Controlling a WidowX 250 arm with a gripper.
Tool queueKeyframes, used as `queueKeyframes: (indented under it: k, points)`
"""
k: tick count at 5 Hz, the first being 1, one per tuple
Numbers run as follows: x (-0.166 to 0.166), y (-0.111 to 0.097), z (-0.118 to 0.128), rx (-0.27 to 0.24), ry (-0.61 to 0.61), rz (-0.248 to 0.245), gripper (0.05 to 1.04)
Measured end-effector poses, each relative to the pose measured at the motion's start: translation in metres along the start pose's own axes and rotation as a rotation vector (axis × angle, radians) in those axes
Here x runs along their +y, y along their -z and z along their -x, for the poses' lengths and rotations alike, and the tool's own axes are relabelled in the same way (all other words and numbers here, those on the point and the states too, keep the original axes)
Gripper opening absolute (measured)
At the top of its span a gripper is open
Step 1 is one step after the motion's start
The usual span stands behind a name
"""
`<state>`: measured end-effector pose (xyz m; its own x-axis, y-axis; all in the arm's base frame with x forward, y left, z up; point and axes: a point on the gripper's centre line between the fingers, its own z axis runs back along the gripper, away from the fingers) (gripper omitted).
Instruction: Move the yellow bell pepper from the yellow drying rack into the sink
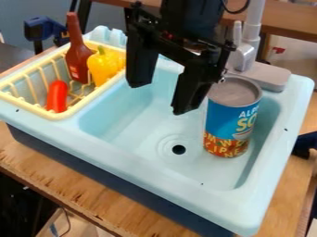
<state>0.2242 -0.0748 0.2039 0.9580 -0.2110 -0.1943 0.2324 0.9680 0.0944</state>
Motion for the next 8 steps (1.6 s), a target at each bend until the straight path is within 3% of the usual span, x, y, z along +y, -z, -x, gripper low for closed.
queueKeyframes:
  k: [2, 3, 4, 6, 7, 8]
  points:
    - [0.013, 0.008, 0.0, 0.051, -0.012, -0.016, 1.0]
    - [0.029, 0.0, 0.011, 0.045, -0.026, -0.001, 1.0]
    - [0.049, -0.013, 0.03, 0.025, -0.045, -0.028, 1.0]
    - [0.113, -0.012, 0.026, -0.02, -0.103, -0.067, 1.0]
    - [0.144, -0.003, 0.009, -0.056, -0.142, -0.07, 1.0]
    - [0.153, 0.001, -0.009, -0.146, -0.141, -0.067, 1.0]
